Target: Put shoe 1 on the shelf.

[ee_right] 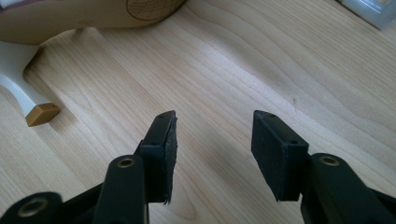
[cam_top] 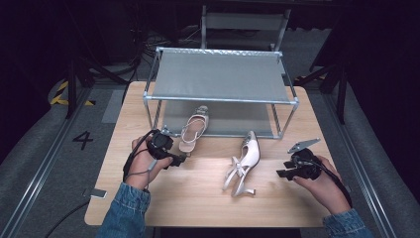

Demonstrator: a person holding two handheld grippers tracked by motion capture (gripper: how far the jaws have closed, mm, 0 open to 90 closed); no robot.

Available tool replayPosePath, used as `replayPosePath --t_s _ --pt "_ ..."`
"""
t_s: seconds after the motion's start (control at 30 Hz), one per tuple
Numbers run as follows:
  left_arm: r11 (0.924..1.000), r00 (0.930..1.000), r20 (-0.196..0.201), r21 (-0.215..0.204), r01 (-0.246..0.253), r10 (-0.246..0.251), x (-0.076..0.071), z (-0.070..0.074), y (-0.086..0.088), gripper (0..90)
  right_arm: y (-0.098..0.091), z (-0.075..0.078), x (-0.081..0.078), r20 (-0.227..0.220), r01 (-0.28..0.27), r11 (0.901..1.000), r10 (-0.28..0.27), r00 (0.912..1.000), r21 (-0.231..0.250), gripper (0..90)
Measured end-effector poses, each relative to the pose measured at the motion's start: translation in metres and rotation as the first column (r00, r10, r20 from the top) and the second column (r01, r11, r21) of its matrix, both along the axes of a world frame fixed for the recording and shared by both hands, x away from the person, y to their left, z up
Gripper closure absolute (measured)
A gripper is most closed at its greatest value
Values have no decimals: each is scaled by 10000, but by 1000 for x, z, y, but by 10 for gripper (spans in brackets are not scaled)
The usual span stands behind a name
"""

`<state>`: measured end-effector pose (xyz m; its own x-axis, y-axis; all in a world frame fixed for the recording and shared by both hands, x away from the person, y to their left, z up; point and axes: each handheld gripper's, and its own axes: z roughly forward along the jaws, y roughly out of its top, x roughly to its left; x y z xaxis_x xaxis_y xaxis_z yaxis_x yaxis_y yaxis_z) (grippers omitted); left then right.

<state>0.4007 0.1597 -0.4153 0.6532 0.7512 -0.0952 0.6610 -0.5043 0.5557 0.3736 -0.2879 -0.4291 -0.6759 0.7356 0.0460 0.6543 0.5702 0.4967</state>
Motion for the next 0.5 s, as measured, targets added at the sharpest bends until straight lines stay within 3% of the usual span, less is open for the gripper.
replayPosePath --t_s 0.13,0.27,0.5 --pt "9998 9998 20 78 178 -178 3 -13 -3 264 1 0 1 -11 -18 10000 17 10000 -8 518" --pt "9993 9985 423 170 345 -352 8 -24 -9 314 1 -1 0 -39 -4 10000 4 10000 -44 519" --pt "9987 9991 350 -457 240 -224 13 -38 -13 393 -2 -2 0 -50 29 10000 -30 10000 -73 518"
